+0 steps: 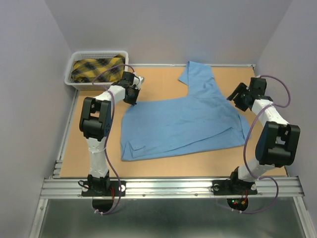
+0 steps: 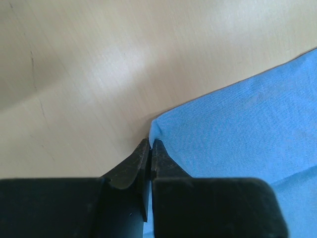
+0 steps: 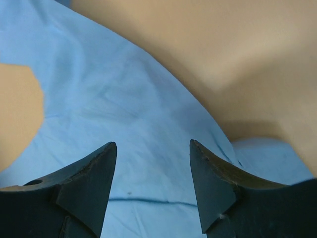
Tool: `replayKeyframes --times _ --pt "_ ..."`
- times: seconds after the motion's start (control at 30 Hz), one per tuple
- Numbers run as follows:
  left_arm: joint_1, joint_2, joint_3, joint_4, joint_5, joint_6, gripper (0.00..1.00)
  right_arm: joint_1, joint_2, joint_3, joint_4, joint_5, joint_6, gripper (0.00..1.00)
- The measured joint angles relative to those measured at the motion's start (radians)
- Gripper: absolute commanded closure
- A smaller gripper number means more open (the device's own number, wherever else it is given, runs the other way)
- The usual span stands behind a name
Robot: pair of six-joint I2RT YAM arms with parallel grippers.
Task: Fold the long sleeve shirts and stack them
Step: Fold the shirt
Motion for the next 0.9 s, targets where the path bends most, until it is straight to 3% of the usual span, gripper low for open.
replayKeyframes --times 0.23,0.47,0.77,0.9 --pt "0.000 -0.021 -0.029 -0.002 -0.030 -0.018 0.95 -0.029 -0.025 -0.113 -0.026 0.042 0.046 0.37" --pt "0.001 -0.038 -0.054 -0.005 -0.071 -0.040 0.96 -0.031 -0.027 -0.336 0.060 0.082 0.175 0.37" --pt "0.003 -0.055 -0.077 -0.021 -0.156 -0.074 0.96 -0.033 -0.135 -0.482 0.171 0.121 0.299 0.37" --pt "0.003 -0.059 -0.082 -0.024 -0.183 -0.082 0.96 -0.031 -0.192 -0.499 0.095 0.184 0.323 0.37"
